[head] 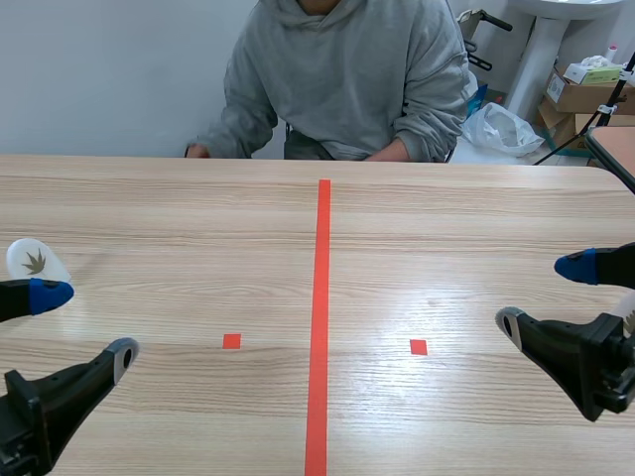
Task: Do the leaf sorting experiment
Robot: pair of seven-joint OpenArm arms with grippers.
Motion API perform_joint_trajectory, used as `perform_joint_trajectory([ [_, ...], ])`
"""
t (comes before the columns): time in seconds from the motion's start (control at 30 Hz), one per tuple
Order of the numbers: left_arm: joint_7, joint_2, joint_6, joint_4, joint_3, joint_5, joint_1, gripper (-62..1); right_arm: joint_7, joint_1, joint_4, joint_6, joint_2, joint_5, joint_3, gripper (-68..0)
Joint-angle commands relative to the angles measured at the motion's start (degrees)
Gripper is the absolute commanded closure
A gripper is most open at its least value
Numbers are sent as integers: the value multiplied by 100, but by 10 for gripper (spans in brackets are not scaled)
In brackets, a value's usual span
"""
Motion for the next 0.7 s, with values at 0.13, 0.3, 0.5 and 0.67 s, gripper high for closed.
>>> perform_joint_trajectory([
  [0.13,-63,-107,-11,90,-138,-120,-28,-572,68,68,90,66,105,44,-15,-560],
  [0.3,-63,-107,-13,87,-138,-120,-28,-572,68,68,90,66,105,44,-15,-560],
  [0.5,-63,-107,-11,87,-138,-120,-28,-572,68,68,90,66,103,44,-15,-560],
  [0.67,-66,-107,-11,87,-138,-120,-28,-572,68,68,90,66,103,44,-15,-560],
])
